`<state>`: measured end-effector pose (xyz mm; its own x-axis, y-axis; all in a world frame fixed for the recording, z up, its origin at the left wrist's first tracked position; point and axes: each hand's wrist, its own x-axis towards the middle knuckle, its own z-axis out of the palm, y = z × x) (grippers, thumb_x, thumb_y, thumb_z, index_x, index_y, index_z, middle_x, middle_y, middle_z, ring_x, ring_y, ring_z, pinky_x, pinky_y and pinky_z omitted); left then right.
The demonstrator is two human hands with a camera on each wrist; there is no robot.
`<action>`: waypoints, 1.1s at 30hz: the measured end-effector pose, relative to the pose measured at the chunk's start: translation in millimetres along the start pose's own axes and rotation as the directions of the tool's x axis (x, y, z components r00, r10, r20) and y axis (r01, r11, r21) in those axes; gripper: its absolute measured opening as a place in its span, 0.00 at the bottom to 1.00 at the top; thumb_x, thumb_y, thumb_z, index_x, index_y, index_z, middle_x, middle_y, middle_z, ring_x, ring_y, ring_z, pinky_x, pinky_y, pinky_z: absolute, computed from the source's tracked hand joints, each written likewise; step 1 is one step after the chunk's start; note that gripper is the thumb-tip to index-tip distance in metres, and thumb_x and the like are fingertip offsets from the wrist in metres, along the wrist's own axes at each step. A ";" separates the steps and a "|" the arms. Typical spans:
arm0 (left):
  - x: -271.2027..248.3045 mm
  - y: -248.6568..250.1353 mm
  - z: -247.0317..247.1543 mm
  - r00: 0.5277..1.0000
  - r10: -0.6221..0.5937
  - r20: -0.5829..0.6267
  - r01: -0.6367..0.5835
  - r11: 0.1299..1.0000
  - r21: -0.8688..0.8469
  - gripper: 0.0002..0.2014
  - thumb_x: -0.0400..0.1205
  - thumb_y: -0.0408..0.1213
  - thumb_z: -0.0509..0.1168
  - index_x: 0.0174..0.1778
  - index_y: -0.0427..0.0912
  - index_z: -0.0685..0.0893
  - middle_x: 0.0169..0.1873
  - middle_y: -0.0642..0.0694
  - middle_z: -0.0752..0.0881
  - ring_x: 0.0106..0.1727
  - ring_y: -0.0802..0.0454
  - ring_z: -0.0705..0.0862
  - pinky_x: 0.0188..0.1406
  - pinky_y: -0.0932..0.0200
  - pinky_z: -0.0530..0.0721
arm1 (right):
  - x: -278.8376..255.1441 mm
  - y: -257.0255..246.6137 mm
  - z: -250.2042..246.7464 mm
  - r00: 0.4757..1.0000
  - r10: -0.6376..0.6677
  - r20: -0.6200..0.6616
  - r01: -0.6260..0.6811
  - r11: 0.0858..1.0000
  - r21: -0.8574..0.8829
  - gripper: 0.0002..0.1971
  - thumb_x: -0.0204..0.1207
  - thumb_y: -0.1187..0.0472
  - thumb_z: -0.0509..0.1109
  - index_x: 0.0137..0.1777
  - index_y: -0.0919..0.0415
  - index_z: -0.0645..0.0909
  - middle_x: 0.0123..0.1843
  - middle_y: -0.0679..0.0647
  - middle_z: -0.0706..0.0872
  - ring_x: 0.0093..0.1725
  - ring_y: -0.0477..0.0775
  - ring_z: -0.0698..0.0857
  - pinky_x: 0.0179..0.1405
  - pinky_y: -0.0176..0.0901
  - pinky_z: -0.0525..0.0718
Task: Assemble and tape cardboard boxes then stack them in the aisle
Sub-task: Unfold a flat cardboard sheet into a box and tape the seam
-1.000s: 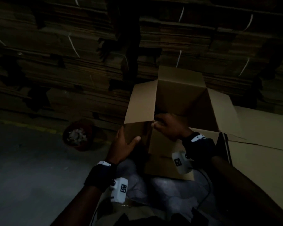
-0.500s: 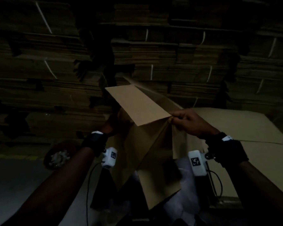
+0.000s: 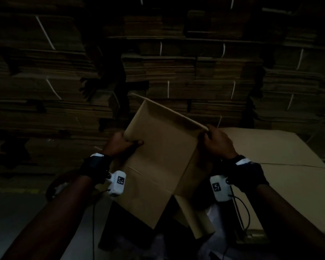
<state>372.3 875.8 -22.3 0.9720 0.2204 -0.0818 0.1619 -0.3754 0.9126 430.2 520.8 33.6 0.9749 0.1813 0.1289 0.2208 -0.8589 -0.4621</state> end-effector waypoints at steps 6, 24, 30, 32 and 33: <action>-11.3 13.7 -21.5 0.993 0.040 -0.114 -0.031 0.996 0.083 0.22 0.74 0.48 0.81 0.59 0.48 0.81 0.46 0.53 0.85 0.43 0.61 0.83 0.36 0.62 0.80 | -38.2 -38.2 62.6 0.987 -0.103 0.124 0.150 0.868 -0.474 0.38 0.86 0.34 0.46 0.87 0.59 0.62 0.91 0.62 0.52 0.90 0.65 0.43 0.78 0.79 0.30; -64.7 -128.2 -88.8 0.935 -0.354 -0.026 0.344 0.921 -0.181 0.13 0.89 0.38 0.64 0.70 0.45 0.78 0.56 0.44 0.89 0.55 0.43 0.89 0.57 0.43 0.88 | -73.1 -15.6 241.3 0.801 0.058 0.596 0.015 0.993 -0.116 0.36 0.83 0.26 0.47 0.87 0.30 0.41 0.91 0.44 0.35 0.90 0.63 0.39 0.81 0.80 0.48; -74.7 -206.4 -88.2 0.888 -0.459 -0.027 0.446 0.873 -0.196 0.30 0.83 0.52 0.70 0.78 0.41 0.75 0.67 0.43 0.84 0.58 0.44 0.86 0.57 0.47 0.87 | -93.7 15.6 249.6 0.798 0.311 0.516 -0.176 0.940 -0.293 0.38 0.82 0.28 0.54 0.89 0.35 0.47 0.92 0.56 0.44 0.89 0.67 0.48 0.81 0.77 0.56; -69.0 -257.6 -89.2 0.874 -0.485 0.002 0.475 0.854 -0.214 0.38 0.75 0.60 0.74 0.78 0.44 0.75 0.69 0.41 0.84 0.64 0.39 0.86 0.67 0.35 0.83 | -96.0 36.1 249.0 0.755 0.393 0.525 -0.237 0.910 -0.340 0.42 0.81 0.26 0.54 0.90 0.39 0.43 0.91 0.60 0.41 0.89 0.71 0.45 0.82 0.79 0.55; -68.8 -261.7 -88.1 0.870 -0.494 0.013 0.484 0.847 -0.219 0.36 0.77 0.58 0.74 0.78 0.44 0.76 0.69 0.39 0.84 0.65 0.38 0.86 0.68 0.33 0.82 | -96.7 43.6 247.8 0.737 0.439 0.513 -0.279 0.890 -0.362 0.45 0.80 0.24 0.54 0.90 0.42 0.41 0.91 0.64 0.41 0.88 0.73 0.45 0.82 0.78 0.54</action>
<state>248.1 1038.1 -220.3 0.7676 0.3649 -0.5269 0.5705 -0.0141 0.8212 352.2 584.5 -216.4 0.8296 0.0022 -0.5584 -0.0848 -0.9879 -0.1298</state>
